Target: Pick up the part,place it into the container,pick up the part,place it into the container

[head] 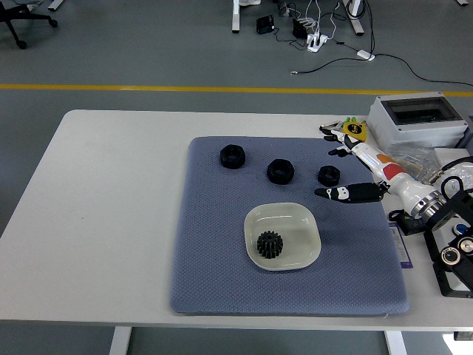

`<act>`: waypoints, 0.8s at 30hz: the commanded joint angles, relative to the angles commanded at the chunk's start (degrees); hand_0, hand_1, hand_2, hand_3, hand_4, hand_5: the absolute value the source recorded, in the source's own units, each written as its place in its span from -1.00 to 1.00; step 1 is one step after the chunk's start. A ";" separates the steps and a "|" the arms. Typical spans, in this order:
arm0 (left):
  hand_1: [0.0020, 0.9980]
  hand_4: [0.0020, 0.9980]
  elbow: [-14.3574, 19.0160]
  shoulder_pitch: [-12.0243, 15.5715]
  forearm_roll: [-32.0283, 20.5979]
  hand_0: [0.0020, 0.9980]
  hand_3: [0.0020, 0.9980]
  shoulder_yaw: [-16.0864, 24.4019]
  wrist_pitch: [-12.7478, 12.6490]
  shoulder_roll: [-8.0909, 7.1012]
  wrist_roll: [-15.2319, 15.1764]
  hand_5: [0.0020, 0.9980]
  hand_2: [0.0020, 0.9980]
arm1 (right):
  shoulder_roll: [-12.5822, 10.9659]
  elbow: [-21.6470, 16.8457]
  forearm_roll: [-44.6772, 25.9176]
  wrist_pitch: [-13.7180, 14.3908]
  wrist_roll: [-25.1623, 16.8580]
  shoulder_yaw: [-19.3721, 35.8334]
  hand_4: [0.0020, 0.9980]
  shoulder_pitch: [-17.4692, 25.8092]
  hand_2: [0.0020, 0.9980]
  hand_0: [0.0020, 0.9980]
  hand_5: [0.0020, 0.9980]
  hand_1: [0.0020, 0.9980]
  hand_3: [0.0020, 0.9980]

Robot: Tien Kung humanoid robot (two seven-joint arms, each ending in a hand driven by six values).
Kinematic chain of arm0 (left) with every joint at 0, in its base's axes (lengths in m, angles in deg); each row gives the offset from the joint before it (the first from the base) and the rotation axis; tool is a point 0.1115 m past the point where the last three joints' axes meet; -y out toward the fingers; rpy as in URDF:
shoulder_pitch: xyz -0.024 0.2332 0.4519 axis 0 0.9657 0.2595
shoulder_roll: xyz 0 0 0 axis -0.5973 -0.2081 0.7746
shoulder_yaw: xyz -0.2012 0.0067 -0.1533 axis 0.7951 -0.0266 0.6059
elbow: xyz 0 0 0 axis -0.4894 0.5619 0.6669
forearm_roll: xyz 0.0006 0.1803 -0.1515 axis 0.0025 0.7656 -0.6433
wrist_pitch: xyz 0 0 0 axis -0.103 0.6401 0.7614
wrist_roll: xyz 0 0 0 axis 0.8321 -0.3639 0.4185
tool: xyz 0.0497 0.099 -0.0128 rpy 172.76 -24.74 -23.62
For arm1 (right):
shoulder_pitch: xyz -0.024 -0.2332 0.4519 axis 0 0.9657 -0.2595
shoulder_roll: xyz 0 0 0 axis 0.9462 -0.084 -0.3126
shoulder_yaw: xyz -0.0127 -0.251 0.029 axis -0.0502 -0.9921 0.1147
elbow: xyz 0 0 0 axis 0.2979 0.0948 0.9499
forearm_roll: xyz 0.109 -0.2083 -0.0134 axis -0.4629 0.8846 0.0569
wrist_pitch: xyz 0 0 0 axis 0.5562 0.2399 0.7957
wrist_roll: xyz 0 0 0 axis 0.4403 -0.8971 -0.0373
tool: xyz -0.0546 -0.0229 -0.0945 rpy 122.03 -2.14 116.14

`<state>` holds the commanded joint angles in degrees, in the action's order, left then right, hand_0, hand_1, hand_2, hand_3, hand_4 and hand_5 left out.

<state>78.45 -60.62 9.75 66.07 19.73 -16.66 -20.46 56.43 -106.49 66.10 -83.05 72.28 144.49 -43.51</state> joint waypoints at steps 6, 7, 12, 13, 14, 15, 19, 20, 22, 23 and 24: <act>0.29 0.43 -0.04 0.08 0.04 0.41 0.24 0.02 -0.03 0.11 -0.02 0.36 0.43 | 0.39 -0.61 -14.25 0.41 0.17 3.80 1.00 3.46 0.75 0.60 0.42 0.61 0.83; 0.29 0.43 -0.04 0.09 0.06 0.41 0.24 0.01 -0.02 0.12 -0.02 0.36 0.43 | 0.53 -0.63 -16.85 0.36 0.17 4.60 1.00 4.08 0.72 0.60 0.58 0.60 0.81; 0.29 0.43 -0.05 0.13 0.21 0.41 0.24 0.11 0.03 0.16 0.02 0.36 0.43 | 1.62 -0.14 -29.14 -0.10 0.84 8.60 1.00 7.46 0.72 0.60 0.58 0.60 0.81; 0.30 0.43 -0.04 0.12 0.26 0.41 0.24 0.12 0.06 0.15 0.05 0.37 0.43 | 1.99 0.03 -31.38 -0.20 0.96 9.36 1.00 8.19 0.70 0.59 0.60 0.59 0.80; 0.30 0.43 -0.03 0.10 0.31 0.41 0.24 0.13 0.08 0.15 0.06 0.37 0.43 | 2.40 0.20 -33.98 -0.27 1.04 10.07 1.00 8.89 0.70 0.59 0.60 0.59 0.80; 0.30 0.43 -0.03 0.09 0.34 0.41 0.24 0.13 0.09 0.15 0.07 0.37 0.43 | 2.74 0.32 -36.22 -0.30 1.04 10.55 1.00 9.43 0.70 0.59 0.60 0.59 0.80; 0.30 0.43 -0.05 0.07 0.36 0.41 0.24 0.13 0.07 0.20 0.06 0.36 0.43 | 5.27 0.74 -44.56 -0.61 0.65 13.80 1.00 12.45 0.70 0.60 0.64 0.60 0.80; 0.30 0.43 -0.05 0.09 0.37 0.41 0.24 0.15 0.08 0.22 0.07 0.36 0.43 | 6.03 0.82 -44.64 -0.72 0.47 14.93 1.00 13.28 0.70 0.60 0.64 0.60 0.80; 0.30 0.43 -0.04 0.11 0.31 0.41 0.24 0.09 0.08 0.21 0.04 0.36 0.43 | 6.68 0.87 -44.31 -0.80 0.29 15.99 1.00 14.03 0.70 0.60 0.64 0.60 0.80; 0.30 0.43 -0.04 0.11 0.33 0.41 0.24 0.10 0.11 0.21 0.04 0.36 0.43 | 6.94 0.88 -44.02 -0.87 0.12 16.60 1.00 14.53 0.70 0.60 0.64 0.60 0.80; 0.30 0.43 -0.04 0.11 0.41 0.41 0.24 0.14 0.14 0.22 0.06 0.36 0.43 | 7.01 0.87 -43.80 -0.96 -0.02 17.00 1.00 14.91 0.70 0.60 0.64 0.60 0.80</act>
<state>78.42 -60.51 10.16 66.21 19.87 -16.44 -20.39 63.44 -105.62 22.30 -84.01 72.26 161.49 -28.61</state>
